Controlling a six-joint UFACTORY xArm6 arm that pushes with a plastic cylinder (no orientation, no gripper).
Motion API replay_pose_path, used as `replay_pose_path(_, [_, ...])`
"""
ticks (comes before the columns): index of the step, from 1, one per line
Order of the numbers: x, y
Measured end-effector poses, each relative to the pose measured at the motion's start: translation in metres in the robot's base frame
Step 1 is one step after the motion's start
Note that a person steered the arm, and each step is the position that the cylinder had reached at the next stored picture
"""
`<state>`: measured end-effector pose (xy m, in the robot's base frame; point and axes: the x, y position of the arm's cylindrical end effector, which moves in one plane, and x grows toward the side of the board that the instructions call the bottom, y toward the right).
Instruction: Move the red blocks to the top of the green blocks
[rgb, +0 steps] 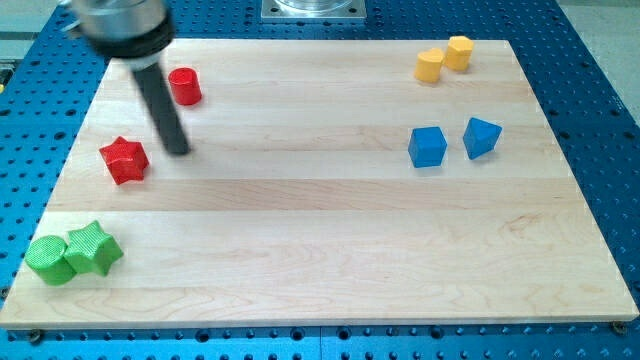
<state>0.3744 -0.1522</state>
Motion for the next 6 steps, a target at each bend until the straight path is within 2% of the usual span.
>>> replay_pose_path(1, [-0.061,0.014])
replay_pose_path(2, [-0.091,0.018])
replay_pose_path(3, [-0.082,-0.037])
replay_pose_path(5, [0.057,-0.104])
replay_pose_path(6, [0.047,-0.098])
